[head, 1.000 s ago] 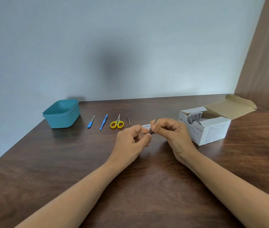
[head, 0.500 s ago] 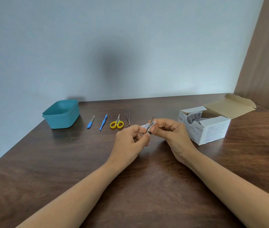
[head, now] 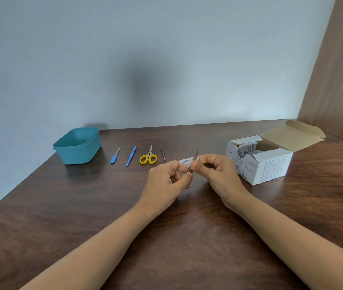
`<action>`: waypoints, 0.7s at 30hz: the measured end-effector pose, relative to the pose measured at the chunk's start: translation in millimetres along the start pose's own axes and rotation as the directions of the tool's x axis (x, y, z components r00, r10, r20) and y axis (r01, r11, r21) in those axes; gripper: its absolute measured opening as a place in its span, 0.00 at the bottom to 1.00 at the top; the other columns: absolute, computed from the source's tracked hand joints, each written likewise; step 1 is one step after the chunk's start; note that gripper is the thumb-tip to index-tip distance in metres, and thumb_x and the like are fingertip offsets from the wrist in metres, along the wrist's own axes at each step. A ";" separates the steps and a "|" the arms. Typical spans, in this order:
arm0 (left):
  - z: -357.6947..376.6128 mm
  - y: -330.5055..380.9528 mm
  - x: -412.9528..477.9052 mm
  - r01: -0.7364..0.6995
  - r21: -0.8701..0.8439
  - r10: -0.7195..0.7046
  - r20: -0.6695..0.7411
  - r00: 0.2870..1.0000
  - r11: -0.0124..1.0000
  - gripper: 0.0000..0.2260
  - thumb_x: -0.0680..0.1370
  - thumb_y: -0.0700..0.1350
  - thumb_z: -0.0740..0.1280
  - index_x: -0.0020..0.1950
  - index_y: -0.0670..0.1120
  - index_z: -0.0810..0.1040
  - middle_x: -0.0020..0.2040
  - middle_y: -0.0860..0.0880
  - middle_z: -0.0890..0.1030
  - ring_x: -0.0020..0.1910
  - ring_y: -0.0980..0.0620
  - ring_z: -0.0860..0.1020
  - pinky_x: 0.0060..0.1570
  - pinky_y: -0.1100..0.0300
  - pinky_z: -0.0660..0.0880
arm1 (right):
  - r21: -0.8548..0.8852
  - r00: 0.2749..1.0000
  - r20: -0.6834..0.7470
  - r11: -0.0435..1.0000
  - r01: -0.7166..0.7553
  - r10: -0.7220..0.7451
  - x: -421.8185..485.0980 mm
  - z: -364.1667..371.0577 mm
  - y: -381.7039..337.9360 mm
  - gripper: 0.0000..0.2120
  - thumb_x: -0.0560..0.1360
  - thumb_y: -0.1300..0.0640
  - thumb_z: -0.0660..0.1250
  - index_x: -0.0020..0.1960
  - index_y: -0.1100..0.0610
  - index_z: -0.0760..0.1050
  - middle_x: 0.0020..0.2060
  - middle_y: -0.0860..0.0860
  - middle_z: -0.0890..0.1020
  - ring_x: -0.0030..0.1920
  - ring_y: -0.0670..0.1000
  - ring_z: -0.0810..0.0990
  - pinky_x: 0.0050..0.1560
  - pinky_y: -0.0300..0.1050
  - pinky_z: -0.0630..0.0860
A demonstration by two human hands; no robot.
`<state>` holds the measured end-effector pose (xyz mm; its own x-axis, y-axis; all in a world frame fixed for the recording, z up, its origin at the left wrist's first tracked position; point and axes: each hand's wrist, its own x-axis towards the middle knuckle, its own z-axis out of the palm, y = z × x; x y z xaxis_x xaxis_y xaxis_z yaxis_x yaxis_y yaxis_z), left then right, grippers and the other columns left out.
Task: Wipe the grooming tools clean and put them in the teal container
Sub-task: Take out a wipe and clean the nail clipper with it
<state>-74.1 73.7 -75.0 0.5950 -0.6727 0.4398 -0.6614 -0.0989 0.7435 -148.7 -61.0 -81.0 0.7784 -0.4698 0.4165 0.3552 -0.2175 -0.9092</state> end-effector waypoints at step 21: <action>4.3 -0.1 -0.8 -0.091 0.066 0.089 0.035 0.995 0.994 0.07 0.74 0.38 0.69 0.40 0.50 0.81 0.24 0.57 0.70 0.23 0.60 0.65 0.28 0.72 0.60 | 0.110 0.984 -0.069 0.982 -0.155 0.163 -3.5 3.4 -18.4 0.07 0.75 0.63 0.67 0.39 0.63 0.80 0.24 0.42 0.78 0.26 0.37 0.74 0.33 0.25 0.68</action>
<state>-76.4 71.1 -77.6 0.5174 -0.7042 0.4862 -0.7417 -0.0857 0.6652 -156.3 -52.4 -65.7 0.7882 -0.5568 0.2622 0.2855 -0.0467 -0.9572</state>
